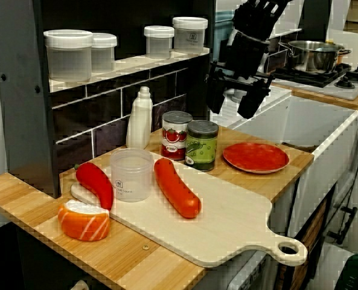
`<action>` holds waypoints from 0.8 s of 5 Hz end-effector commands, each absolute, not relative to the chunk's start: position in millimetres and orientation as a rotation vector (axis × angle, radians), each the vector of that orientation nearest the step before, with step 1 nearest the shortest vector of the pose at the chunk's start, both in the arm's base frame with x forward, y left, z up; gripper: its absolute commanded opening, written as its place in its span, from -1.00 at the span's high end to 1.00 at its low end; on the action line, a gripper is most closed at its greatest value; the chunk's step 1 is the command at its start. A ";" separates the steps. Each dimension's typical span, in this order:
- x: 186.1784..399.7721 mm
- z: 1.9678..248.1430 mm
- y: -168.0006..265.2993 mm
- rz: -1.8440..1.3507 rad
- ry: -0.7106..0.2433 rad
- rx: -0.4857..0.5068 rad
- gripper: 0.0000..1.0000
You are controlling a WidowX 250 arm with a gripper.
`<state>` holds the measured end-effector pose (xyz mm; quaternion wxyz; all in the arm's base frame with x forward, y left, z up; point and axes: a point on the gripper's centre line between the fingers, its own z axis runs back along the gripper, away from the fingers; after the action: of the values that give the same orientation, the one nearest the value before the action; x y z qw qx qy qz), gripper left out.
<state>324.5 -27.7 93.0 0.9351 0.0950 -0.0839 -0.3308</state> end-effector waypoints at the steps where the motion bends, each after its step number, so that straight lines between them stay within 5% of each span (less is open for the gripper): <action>1: 327.7 117.4 -1.9 -0.646 -0.237 0.199 -1.00; 4: 341.9 138.2 18.3 -0.606 -0.211 0.150 -1.00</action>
<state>340.2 9.9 126.8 0.9493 0.0647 -0.0817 -0.2965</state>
